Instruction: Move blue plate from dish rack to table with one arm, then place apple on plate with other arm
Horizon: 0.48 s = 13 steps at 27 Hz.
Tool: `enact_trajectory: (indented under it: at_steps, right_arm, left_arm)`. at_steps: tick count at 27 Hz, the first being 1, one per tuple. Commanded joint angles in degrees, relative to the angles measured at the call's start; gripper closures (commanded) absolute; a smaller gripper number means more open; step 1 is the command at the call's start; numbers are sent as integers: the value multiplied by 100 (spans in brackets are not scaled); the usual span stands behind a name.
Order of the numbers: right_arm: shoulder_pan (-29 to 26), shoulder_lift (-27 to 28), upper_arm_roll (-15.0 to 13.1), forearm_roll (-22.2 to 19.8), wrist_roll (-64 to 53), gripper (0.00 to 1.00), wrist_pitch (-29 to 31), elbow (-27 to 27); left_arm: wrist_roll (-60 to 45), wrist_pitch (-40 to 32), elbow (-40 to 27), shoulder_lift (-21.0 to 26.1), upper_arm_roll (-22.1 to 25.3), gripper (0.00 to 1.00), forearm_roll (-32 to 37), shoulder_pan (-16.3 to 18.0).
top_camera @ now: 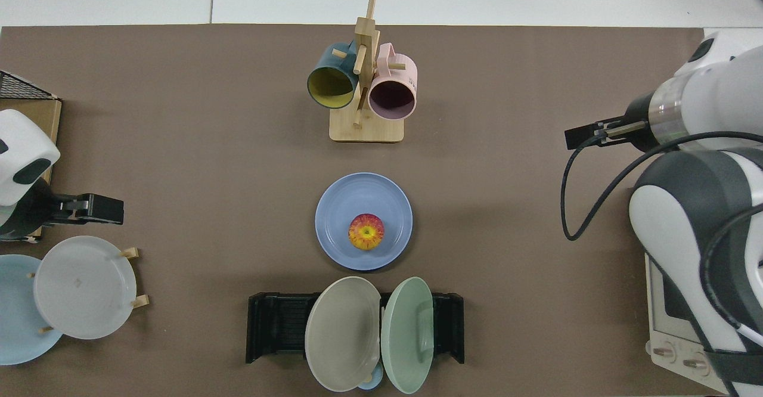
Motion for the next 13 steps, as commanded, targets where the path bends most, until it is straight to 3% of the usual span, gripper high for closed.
enact_trajectory:
  at_steps: [1,13]
  right_arm:
    - [-168,-250,104,-35,-61,0,-263,-123]
    - [-124,-303,113,-62,580,0,-641,-123]
  left_arm:
    - [-22,-4,42,9,55,0,-76,-89]
    - [14,207,59,27,64,0,-252,-71]
